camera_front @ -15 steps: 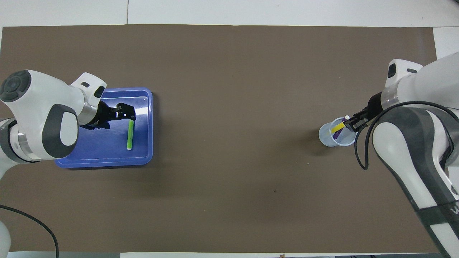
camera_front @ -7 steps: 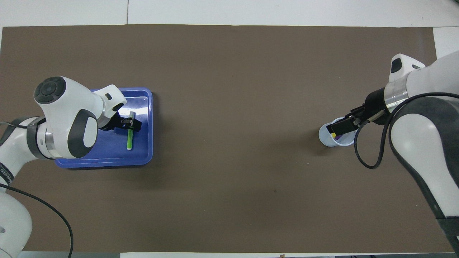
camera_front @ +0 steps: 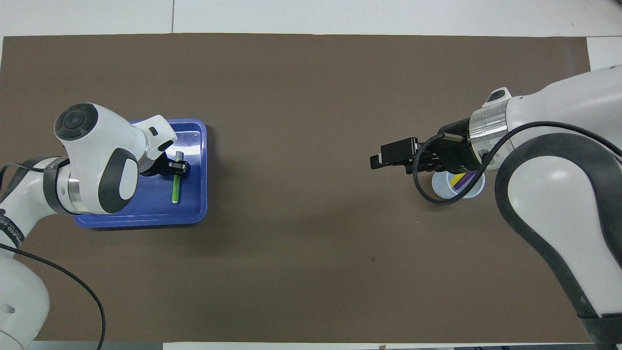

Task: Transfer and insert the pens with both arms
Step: 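Grasp the green pen with the left gripper while the right gripper returns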

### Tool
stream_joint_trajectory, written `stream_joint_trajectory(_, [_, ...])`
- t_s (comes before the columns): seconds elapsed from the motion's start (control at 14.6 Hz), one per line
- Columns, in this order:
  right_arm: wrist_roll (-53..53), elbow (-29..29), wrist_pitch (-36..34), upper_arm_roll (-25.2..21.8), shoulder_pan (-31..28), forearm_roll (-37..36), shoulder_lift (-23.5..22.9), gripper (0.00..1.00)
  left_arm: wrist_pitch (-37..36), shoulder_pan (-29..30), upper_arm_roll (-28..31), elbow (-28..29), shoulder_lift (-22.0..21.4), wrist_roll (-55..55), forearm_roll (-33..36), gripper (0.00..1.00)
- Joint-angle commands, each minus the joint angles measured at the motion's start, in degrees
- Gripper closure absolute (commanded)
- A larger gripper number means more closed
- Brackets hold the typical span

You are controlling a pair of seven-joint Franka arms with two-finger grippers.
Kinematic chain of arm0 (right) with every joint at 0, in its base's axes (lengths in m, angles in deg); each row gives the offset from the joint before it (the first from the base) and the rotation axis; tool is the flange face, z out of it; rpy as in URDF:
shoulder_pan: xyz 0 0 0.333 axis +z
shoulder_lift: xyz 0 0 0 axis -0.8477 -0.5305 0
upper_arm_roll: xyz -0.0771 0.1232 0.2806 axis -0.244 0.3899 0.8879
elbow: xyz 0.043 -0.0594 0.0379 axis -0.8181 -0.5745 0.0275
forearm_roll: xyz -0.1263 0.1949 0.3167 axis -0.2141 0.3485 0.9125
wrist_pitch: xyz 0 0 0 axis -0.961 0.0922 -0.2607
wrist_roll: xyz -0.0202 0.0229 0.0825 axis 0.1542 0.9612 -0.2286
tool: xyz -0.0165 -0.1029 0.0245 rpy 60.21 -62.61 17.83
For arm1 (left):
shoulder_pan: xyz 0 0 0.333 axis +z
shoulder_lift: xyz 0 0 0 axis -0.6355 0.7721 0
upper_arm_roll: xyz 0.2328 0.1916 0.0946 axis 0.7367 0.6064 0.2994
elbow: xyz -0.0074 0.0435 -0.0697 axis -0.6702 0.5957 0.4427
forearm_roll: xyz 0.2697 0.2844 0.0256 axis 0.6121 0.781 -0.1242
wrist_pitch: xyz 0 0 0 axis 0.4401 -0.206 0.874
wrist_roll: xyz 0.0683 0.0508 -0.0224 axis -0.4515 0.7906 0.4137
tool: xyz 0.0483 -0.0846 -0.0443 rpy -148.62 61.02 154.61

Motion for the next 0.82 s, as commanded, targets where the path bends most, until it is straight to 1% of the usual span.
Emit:
stream_joint_trajectory(0.0, [-3.37,-4.14,3.74,0.05,0.79,6.22,1.84,0.00,0.71,-0.55,0.40,-0.38,0.87,-0.31,0.78,0.68])
stream_joint_trajectory(0.07, [-5.12,-4.77,5.24,-0.03,1.50,7.81,2.19,0.00,0.62,-0.46,0.40,-0.46,0.87,-0.31,0.78,0.87])
stream_joint_trajectory(0.14, [-6.79,-4.77,6.21,0.05,2.11,8.08,2.19,0.00,0.45,-0.38,0.40,-0.64,0.87,-0.39,0.78,1.00])
stream_joint_trajectory(0.41, [-8.56,-5.47,7.44,0.05,3.70,8.78,2.37,0.00,-0.87,0.06,0.31,-1.95,1.22,-0.31,0.78,1.00])
stream_joint_trajectory(0.48, [-8.56,-5.91,7.62,-0.03,3.70,10.70,2.54,0.00,-1.83,0.15,0.31,-2.83,1.31,-0.31,0.69,1.00])
stream_joint_trajectory(0.55, [-8.65,-6.44,8.06,-0.04,3.70,12.38,2.89,0.00,-3.76,0.33,0.31,-3.97,1.31,-0.31,0.43,1.00])
stream_joint_trajectory(0.75, [-8.74,-6.71,9.29,-0.04,3.88,12.92,2.89,0.00,-10.69,1.29,0.31,-8.45,1.13,0.13,-0.27,1.00])
